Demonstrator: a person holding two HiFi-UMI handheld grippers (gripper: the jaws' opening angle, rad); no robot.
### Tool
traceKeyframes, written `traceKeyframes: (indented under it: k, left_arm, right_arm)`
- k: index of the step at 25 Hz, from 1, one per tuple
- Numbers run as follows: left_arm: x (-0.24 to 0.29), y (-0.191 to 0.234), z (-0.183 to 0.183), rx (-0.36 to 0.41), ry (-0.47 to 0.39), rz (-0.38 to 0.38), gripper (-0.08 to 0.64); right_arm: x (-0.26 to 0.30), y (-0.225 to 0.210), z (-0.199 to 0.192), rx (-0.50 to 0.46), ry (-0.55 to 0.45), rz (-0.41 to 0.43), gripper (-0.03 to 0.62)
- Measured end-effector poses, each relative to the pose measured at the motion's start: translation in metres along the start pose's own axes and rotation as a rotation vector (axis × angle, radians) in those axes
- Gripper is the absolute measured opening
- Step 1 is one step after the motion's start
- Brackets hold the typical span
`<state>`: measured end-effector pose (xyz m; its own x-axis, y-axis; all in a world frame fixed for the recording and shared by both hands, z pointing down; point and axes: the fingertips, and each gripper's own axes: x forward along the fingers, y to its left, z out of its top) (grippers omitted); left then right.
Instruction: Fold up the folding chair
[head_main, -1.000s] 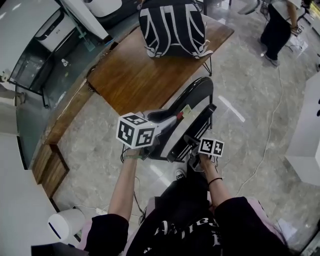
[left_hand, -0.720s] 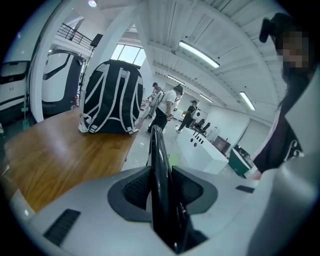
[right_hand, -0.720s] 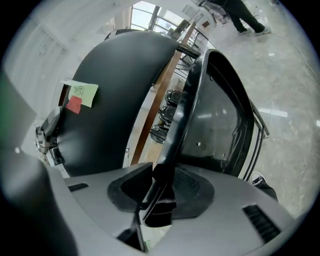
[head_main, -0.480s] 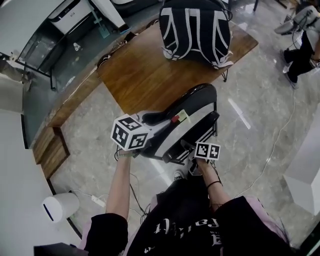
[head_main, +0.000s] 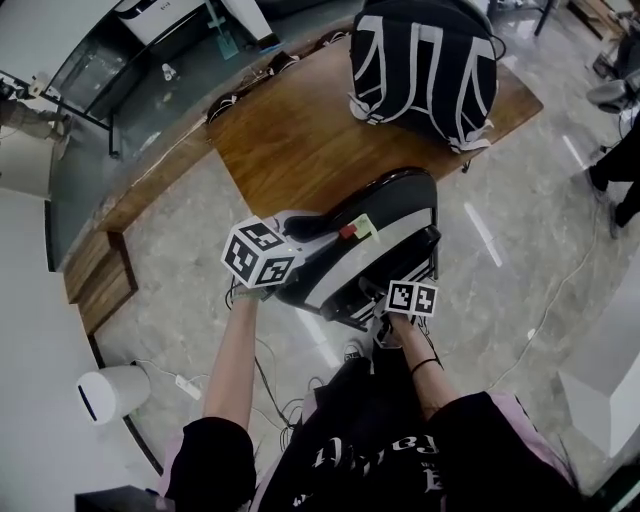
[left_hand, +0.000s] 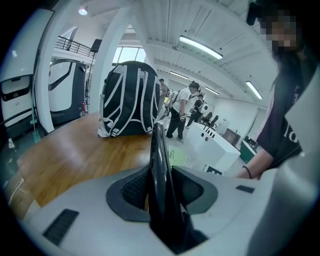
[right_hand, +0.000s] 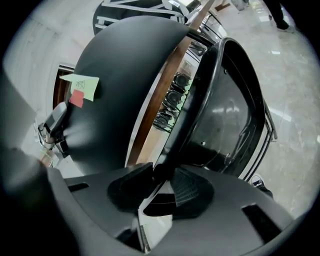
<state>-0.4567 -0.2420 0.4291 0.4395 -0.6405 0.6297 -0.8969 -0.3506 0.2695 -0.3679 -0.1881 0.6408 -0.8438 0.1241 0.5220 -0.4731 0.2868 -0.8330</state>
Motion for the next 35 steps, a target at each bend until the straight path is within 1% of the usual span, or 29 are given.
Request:
traceKeyframes:
  k: [5,9,12,17,24,27,29,31,33,35]
  left_arm:
    - [-0.001,0.024,-0.009,0.011,0.016,0.044,0.126]
    - [0.002,0.030,-0.008,-0.006,0.010,0.013,0.126]
    - [0.007,0.034,-0.004,0.021,0.017,0.011,0.127]
    - [0.014,0.033,-0.001,0.073,0.032,0.037,0.137]
    - [0.012,0.037,0.002,0.108,0.018,0.125,0.167]
    - [0.010,0.039,0.002,0.141,0.002,0.194,0.187]
    - [0.009,0.039,0.002,0.174,-0.005,0.238,0.199]
    - [0.006,0.039,0.001,0.190,-0.008,0.268,0.201]
    - [-0.001,0.038,0.005,0.170,-0.044,0.290,0.201]
    - [-0.013,0.037,0.012,0.120,-0.110,0.308,0.199]
  right_arm:
    - [0.016,0.001,0.004,-0.004,0.038,-0.013,0.118]
    - [0.020,0.000,0.008,0.025,0.018,-0.005,0.113]
    - [0.022,-0.001,0.014,0.034,0.014,0.002,0.110]
    - [0.018,-0.006,0.016,0.050,0.000,-0.014,0.110]
    - [0.017,-0.006,0.015,0.055,0.001,-0.027,0.110]
    - [0.015,-0.005,0.011,0.013,0.035,-0.033,0.110]
    - [0.011,-0.006,0.008,-0.027,0.067,-0.054,0.111]
    - [0.005,-0.007,0.007,-0.054,0.070,-0.087,0.112]
    - [-0.003,-0.010,0.008,-0.081,0.054,-0.128,0.112]
    - [-0.013,-0.013,0.006,-0.119,0.045,-0.178,0.112]
